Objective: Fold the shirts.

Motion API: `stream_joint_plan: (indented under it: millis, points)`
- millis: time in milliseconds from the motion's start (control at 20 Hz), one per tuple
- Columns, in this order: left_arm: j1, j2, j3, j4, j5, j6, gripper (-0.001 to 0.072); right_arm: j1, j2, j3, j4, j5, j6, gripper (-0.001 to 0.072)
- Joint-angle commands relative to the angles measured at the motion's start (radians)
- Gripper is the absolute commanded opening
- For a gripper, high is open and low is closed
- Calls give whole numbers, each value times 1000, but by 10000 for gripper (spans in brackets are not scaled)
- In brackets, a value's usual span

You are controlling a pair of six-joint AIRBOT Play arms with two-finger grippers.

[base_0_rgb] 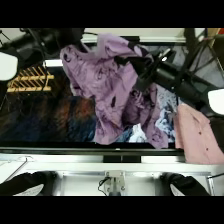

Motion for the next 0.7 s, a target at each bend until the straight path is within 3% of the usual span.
stream_joint_plan:
  millis: [0, 50, 250, 650]
  points:
    - [2, 2, 4, 3, -60, 35, 540, 1, 1, 1, 48, -5, -47, 80]
    - [2, 8, 4, 3, -60, 47, 580, 1, 1, 1, 52, -5, -47, 80]
    - [3, 28, 34, 4, -59, 138, 580, 0, 1, 1, 54, -32, -47, 79]
    - [90, 69, 60, 14, -60, 139, 565, 0, 1, 35, 12, -179, -90, 78]
